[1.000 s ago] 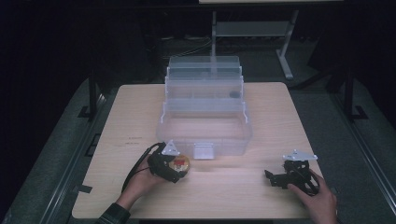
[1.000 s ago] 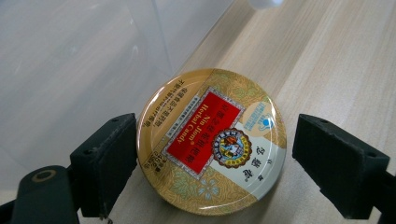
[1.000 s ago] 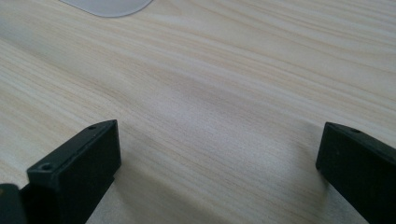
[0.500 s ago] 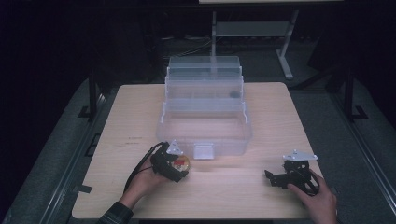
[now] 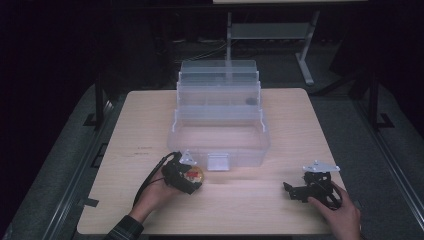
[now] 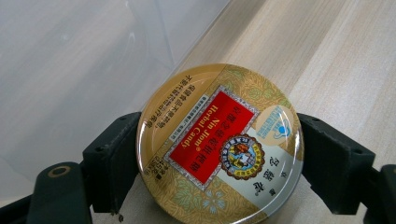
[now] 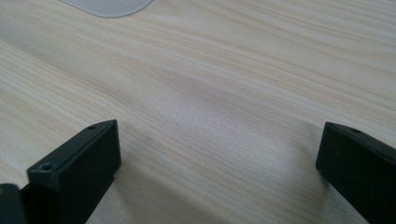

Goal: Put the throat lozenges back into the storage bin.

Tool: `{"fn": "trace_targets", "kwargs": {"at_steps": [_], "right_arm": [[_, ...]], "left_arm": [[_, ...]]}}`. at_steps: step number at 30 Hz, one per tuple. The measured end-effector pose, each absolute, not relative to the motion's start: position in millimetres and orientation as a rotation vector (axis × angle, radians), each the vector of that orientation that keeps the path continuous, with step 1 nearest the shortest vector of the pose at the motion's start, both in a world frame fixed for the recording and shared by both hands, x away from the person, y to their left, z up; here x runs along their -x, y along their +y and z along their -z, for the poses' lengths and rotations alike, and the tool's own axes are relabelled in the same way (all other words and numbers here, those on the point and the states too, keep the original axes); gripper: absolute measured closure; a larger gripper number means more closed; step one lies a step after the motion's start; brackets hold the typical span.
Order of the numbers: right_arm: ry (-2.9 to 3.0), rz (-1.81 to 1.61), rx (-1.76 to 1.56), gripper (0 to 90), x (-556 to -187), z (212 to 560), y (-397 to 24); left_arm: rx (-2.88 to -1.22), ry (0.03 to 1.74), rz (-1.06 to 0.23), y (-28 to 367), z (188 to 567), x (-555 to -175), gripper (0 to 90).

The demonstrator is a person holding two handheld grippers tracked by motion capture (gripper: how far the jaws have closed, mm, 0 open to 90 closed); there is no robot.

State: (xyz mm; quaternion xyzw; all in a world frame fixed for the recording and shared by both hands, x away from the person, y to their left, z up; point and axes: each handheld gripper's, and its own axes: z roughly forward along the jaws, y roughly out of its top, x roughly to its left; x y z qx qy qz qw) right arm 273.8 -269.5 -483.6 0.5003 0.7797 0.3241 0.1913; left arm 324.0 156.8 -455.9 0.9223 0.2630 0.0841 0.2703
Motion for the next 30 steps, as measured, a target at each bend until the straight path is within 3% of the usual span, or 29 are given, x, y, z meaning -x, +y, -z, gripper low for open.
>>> {"fn": "trace_targets", "kwargs": {"at_steps": [30], "right_arm": [[2.19,-0.91,-1.405,0.0,-274,484,-270]], "left_arm": [[-2.472,0.701,-0.195,159,444,-321,19.5]]}}
